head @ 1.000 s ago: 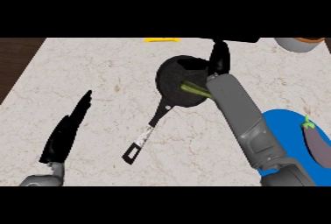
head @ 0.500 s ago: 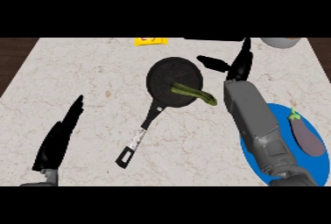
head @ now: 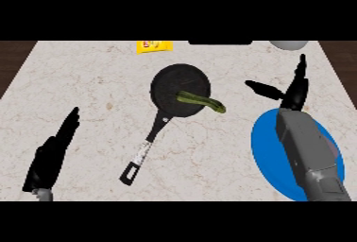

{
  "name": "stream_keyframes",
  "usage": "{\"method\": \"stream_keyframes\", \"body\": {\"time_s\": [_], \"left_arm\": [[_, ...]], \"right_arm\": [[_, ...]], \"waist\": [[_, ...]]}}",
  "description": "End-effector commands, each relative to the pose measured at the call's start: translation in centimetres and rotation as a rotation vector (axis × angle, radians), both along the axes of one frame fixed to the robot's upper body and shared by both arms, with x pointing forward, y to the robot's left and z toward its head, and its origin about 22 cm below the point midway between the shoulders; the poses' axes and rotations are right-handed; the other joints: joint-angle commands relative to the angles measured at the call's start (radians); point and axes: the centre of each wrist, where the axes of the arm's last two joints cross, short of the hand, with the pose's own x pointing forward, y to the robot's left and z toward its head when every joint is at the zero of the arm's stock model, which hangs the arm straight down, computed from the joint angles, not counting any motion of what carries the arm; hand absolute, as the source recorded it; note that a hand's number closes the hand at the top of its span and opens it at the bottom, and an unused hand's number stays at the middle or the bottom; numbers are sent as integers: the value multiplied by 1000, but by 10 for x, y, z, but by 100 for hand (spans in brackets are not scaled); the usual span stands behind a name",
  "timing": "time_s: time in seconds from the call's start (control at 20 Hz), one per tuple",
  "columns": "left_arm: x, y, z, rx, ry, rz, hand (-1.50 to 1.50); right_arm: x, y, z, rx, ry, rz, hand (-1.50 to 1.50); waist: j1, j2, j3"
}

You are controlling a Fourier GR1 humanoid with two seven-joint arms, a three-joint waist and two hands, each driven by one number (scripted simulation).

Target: Pick the squash from the plate and place it in the pan

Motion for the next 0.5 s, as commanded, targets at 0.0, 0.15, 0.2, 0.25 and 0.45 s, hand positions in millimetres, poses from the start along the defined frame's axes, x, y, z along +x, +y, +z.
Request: {"method": "stream_keyframes", "body": {"time_s": [0.0,0.15,0.2,0.25,0.45], "left_arm": [[-10,2,-13,-2,5,12,0],[-11,-6,-5,-19,13,7,0],[0,4,-7,-8,6,5,0],[-15,8,-2,11,3,12,0],[-6,-4,-2,-5,5,0,0]], "right_arm": [[-25,-48,-1,-21,1,3,-150],[-41,-78,1,-27,1,12,-150],[-48,-85,3,-44,15,24,-150],[-58,-71,0,-41,11,57,-150],[-67,-100,16,-37,39,63,-150]], "waist": [[-18,-7,-1],[-9,-4,-1],[-15,-5,-1],[-15,-7,-1],[-4,-2,-1]]}}
